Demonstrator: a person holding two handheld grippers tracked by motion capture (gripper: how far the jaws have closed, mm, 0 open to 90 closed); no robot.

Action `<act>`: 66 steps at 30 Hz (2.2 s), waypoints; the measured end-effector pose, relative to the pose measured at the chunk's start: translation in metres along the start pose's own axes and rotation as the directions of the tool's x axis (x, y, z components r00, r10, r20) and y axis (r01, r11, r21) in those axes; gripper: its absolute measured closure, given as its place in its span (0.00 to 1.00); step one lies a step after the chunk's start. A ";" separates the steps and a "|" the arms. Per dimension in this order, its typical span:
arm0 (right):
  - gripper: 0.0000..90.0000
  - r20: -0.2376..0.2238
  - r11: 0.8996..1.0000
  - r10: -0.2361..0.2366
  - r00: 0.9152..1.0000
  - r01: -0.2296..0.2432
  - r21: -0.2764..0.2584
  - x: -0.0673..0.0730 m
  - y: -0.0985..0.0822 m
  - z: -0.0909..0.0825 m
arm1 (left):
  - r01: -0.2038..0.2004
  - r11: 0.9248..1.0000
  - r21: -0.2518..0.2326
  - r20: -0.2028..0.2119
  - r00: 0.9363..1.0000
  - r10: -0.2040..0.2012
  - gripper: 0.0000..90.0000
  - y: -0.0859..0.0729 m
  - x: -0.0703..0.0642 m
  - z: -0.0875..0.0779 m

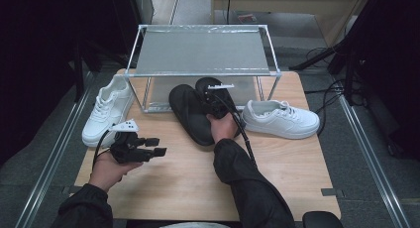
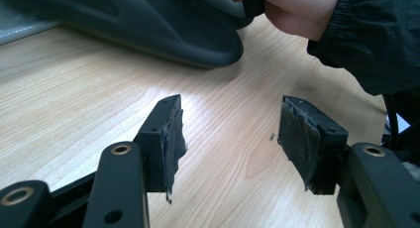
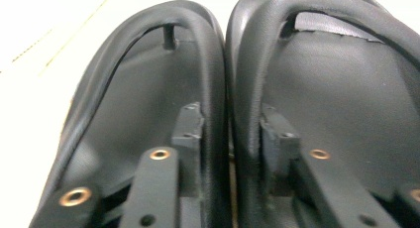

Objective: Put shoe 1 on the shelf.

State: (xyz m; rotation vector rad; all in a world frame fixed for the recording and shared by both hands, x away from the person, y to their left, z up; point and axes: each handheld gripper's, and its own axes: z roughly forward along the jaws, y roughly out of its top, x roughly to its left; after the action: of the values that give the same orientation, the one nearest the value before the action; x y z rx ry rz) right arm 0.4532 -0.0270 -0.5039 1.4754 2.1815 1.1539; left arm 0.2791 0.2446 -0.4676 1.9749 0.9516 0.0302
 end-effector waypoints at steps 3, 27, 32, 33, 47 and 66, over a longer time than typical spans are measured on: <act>0.68 -0.008 1.000 0.004 1.000 -0.004 0.001 0.000 0.000 0.000 | 0.011 1.000 0.002 0.000 1.000 -0.011 0.48 0.000 0.002 0.001; 0.52 -0.090 0.997 -0.066 0.994 0.068 0.028 -0.004 -0.007 -0.044 | 0.011 1.000 0.004 -0.001 1.000 -0.011 0.50 0.008 0.008 0.003; 0.52 -0.081 0.991 -0.136 0.987 0.137 0.006 -0.001 -0.014 -0.065 | -0.028 1.000 0.003 -0.003 1.000 0.028 0.50 0.009 0.009 0.004; 0.52 -0.090 0.990 -0.142 0.986 0.143 0.010 -0.002 -0.016 -0.068 | -0.029 1.000 -0.001 -0.002 1.000 0.029 0.51 0.010 0.009 0.004; 0.54 -0.185 0.992 -0.122 0.975 0.123 -0.005 -0.016 -0.052 -0.109 | -0.004 0.999 0.048 0.023 1.000 0.003 0.71 0.039 0.017 0.012; 0.93 -0.219 0.984 -0.167 0.961 0.177 0.024 -0.020 -0.088 -0.116 | -0.104 0.993 0.058 0.042 0.994 0.102 1.00 0.124 0.039 0.022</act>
State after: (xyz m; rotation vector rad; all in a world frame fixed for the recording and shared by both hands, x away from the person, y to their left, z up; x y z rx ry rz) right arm 0.3341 -0.1128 -0.4972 1.1947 2.4372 1.2648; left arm 0.3897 0.2175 -0.4017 2.0708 0.8337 0.0213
